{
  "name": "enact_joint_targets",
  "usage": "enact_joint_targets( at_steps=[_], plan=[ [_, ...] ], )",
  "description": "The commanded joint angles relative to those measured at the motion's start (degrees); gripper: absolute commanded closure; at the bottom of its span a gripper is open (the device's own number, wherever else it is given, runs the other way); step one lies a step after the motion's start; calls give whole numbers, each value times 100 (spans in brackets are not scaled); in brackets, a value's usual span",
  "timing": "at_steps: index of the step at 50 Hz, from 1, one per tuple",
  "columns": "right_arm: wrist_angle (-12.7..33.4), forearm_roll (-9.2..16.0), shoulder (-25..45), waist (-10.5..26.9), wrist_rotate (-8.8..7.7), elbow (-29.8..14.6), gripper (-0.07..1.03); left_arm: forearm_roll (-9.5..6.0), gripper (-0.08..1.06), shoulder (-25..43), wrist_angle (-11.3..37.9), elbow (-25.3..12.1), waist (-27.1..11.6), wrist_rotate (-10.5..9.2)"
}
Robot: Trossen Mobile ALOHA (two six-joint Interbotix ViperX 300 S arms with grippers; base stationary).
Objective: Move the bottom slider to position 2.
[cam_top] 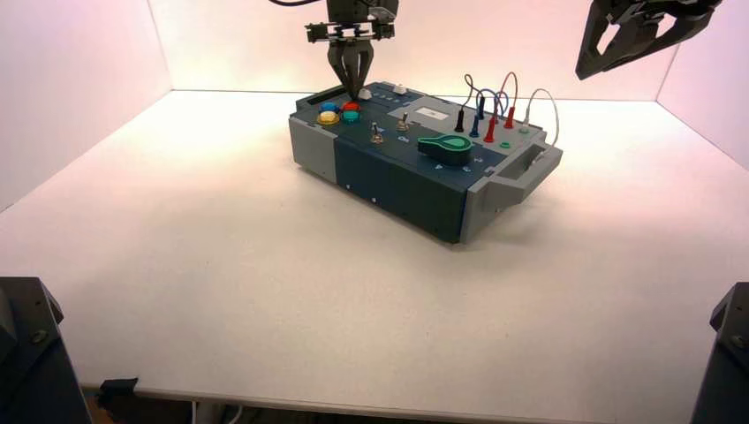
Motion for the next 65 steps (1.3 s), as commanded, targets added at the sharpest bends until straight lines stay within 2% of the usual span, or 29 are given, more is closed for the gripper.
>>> enact_joint_targets(
  at_steps=[1, 38, 57, 65],
  plan=[
    [-35, -18, -35, -26, 0, -132, 55, -9, 101, -176, 9, -79, -44, -26],
    [-26, -9, -35, -26, 0, -132, 55, 9, 101, -176, 18, -88, -88, -26],
    [-26, -9, -26, -26, 0, -132, 55, 105, 101, -563, 9, -193, 220, -62],
    [-35, -9, -35, -26, 0, -141, 55, 0, 101, -879, 114, -193, 193, -88]
  ],
)
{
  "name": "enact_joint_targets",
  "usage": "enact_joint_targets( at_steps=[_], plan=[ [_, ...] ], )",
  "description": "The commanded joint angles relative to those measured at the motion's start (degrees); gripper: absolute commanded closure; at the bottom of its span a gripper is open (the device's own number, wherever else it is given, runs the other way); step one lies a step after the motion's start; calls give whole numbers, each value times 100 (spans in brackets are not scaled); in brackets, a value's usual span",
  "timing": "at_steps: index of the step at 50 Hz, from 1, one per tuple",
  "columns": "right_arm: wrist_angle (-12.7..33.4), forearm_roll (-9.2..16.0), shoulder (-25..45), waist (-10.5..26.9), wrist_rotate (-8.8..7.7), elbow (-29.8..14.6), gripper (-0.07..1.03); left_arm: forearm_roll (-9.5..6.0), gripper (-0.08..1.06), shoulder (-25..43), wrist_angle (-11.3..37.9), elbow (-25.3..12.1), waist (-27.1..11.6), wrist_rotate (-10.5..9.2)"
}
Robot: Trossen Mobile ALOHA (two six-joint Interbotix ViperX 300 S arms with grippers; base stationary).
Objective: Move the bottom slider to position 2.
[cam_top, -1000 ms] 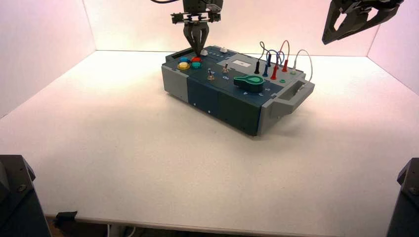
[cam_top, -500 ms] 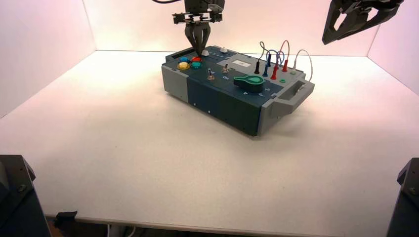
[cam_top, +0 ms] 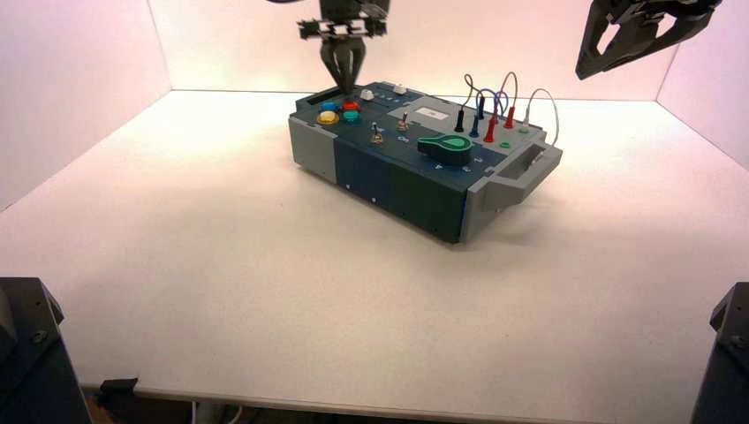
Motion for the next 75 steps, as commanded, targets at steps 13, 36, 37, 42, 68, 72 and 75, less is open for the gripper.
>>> enact_joint_targets(
  at_steps=[13, 36, 37, 42, 68, 72, 75],
  plan=[
    [-35, -9, -35, -35, 0, -141, 55, -308, 101, -1301, 237, -343, -352, -18],
    [-44, -9, -237, -35, 0, -132, 55, -1099, 88, -2619, 105, 88, -448, 0],
    [-53, -9, -255, -35, -9, -132, 55, -1107, 85, -2795, 70, 185, -448, 0],
    [-53, -9, -272, -35, -9, -132, 55, -1090, 83, -3182, -79, 431, -422, -9],
    [-53, 0, -325, -26, -9, -97, 55, -1037, 73, -6557, -3076, 5994, -352, 633],
    [-62, 9, -316, -9, -9, -88, 55, -1002, 63, -6943, -3621, 6952, -325, 642],
    [-70, 18, -316, -9, -9, -88, 55, -993, 58, -7128, -3981, 7550, -281, 642]
  ],
)
